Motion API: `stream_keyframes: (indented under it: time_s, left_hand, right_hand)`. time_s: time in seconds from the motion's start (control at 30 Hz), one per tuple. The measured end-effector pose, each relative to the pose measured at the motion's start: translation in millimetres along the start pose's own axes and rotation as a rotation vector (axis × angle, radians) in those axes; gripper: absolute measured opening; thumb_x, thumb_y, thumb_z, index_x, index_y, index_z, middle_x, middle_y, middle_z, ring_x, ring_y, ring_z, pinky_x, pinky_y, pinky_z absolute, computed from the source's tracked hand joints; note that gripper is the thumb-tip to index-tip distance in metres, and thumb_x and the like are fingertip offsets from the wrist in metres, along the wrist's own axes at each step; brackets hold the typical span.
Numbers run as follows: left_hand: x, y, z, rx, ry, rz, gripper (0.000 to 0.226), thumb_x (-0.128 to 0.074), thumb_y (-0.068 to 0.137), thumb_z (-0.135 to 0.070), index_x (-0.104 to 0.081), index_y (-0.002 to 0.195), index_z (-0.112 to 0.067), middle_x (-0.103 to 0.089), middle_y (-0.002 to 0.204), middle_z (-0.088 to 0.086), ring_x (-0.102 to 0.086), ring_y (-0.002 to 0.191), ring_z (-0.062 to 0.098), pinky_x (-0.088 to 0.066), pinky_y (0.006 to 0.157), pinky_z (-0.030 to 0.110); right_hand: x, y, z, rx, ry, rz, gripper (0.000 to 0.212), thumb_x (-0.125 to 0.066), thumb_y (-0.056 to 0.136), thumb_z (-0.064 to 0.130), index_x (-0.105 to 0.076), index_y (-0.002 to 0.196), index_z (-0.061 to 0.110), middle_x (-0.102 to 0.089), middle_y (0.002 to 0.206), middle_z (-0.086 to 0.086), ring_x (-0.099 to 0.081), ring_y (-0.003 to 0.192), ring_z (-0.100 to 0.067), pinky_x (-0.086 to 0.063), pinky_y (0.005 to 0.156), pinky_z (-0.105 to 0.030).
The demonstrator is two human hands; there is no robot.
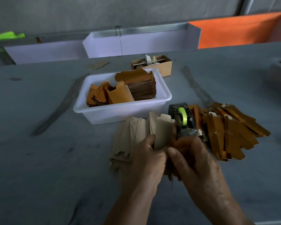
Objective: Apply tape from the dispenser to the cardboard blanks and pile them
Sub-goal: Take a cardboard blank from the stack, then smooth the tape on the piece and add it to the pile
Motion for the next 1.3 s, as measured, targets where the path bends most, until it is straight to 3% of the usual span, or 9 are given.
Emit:
stream_keyframes:
  time_s: [0.23, 0.33, 0.47, 0.6, 0.7, 0.87, 1.07, 1.23, 1.3]
  left_hand:
    - [-17, -3, 1, 0.040, -0.045, 0.246, 0.022, -0.059, 0.091, -0.037, -0.073, 0.081, -0.021, -0.072, 0.075, 0.000, -0.067, 0.071, 0.012, -0.049, 0.062, 0.024]
    - [-13, -2, -2, -0.012, 0.014, 0.199, 0.015, -0.058, 0.093, -0.025, -0.072, 0.090, -0.019, -0.074, 0.085, 0.003, -0.069, 0.077, 0.012, -0.052, 0.064, 0.022]
    - [-11, -2, 0, 0.014, 0.090, 0.213, 0.013, -0.060, 0.092, -0.029, -0.073, 0.094, -0.025, -0.074, 0.090, -0.003, -0.069, 0.088, 0.011, -0.053, 0.076, 0.027]
    - [-16, -5, 6, 0.071, 0.121, 0.276, 0.012, -0.065, 0.088, -0.030, -0.069, 0.100, -0.028, -0.074, 0.092, -0.007, -0.069, 0.089, 0.009, -0.051, 0.076, 0.027]
    - [-11, -2, 4, 0.059, 0.176, 0.216, 0.016, -0.069, 0.085, -0.030, -0.063, 0.100, -0.027, -0.071, 0.094, -0.006, -0.068, 0.085, 0.007, -0.049, 0.067, 0.021]
    - [-10, -4, -7, -0.056, 0.214, 0.150, 0.002, -0.067, 0.086, -0.031, -0.067, 0.087, -0.029, -0.068, 0.070, -0.017, -0.061, 0.063, -0.011, -0.041, 0.050, 0.005]
    - [-2, -7, -15, -0.160, 0.328, -0.057, 0.017, -0.065, 0.088, -0.032, -0.068, 0.105, -0.031, -0.068, 0.097, -0.010, -0.064, 0.085, 0.002, -0.051, 0.067, 0.011]
    - [-8, -25, -50, -0.429, 0.693, -0.260, 0.036, -0.055, 0.093, -0.036, -0.056, 0.130, -0.034, -0.047, 0.097, -0.013, -0.050, 0.095, 0.004, -0.037, 0.073, 0.010]
    - [-23, -31, -58, -0.484, 0.980, -0.258, 0.049, -0.073, 0.079, -0.030, -0.062, 0.127, -0.025, -0.055, 0.094, -0.002, -0.056, 0.092, 0.015, -0.043, 0.067, 0.020]
  right_hand:
    - [1, 6, -12, -0.047, 0.029, 0.024, 0.008, -0.052, 0.084, 0.035, -0.053, 0.090, 0.031, -0.067, 0.069, 0.004, -0.065, 0.066, -0.003, -0.052, 0.057, -0.017]
    - [-1, 6, -19, -0.094, 0.027, 0.039, 0.009, -0.058, 0.088, 0.021, -0.055, 0.091, 0.029, -0.069, 0.070, 0.005, -0.066, 0.066, -0.004, -0.053, 0.056, -0.019]
    - [18, 6, -29, -0.190, 0.035, -0.122, 0.024, -0.069, 0.072, 0.040, -0.052, 0.088, 0.035, -0.066, 0.078, 0.006, -0.063, 0.074, -0.002, -0.050, 0.065, -0.021]
    - [3, 7, -45, -0.419, 0.371, 0.019, 0.033, -0.067, 0.069, 0.040, -0.065, 0.095, 0.021, -0.070, 0.091, -0.008, -0.067, 0.091, -0.023, -0.053, 0.087, -0.043]
    - [-1, 8, -48, -0.463, 0.446, 0.045, 0.011, -0.065, 0.082, 0.016, -0.069, 0.092, 0.014, -0.072, 0.088, -0.011, -0.068, 0.090, -0.027, -0.052, 0.088, -0.046]
    - [2, 10, -52, -0.477, 0.465, -0.007, 0.008, -0.064, 0.082, 0.013, -0.069, 0.086, 0.018, -0.073, 0.085, -0.008, -0.069, 0.086, -0.024, -0.053, 0.085, -0.041]
    - [2, 10, -55, -0.472, 0.439, -0.050, 0.007, -0.064, 0.082, 0.016, -0.066, 0.089, 0.018, -0.072, 0.089, -0.008, -0.067, 0.091, -0.024, -0.052, 0.082, -0.039]
    - [4, 14, -49, -0.452, 0.422, -0.088, 0.009, -0.066, 0.081, 0.016, -0.066, 0.089, 0.011, -0.069, 0.090, -0.011, -0.065, 0.092, -0.027, -0.051, 0.089, -0.047]
    - [4, 16, -46, -0.436, 0.422, -0.099, 0.009, -0.065, 0.083, 0.015, -0.065, 0.087, 0.008, -0.067, 0.082, -0.011, -0.065, 0.083, -0.025, -0.053, 0.078, -0.040]
Point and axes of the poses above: each hand's wrist, its own y-axis towards the middle knuckle, its own x-axis out of the back of the hand, z = x × y, the point moved 10 cm from there along y, towards the middle knuckle
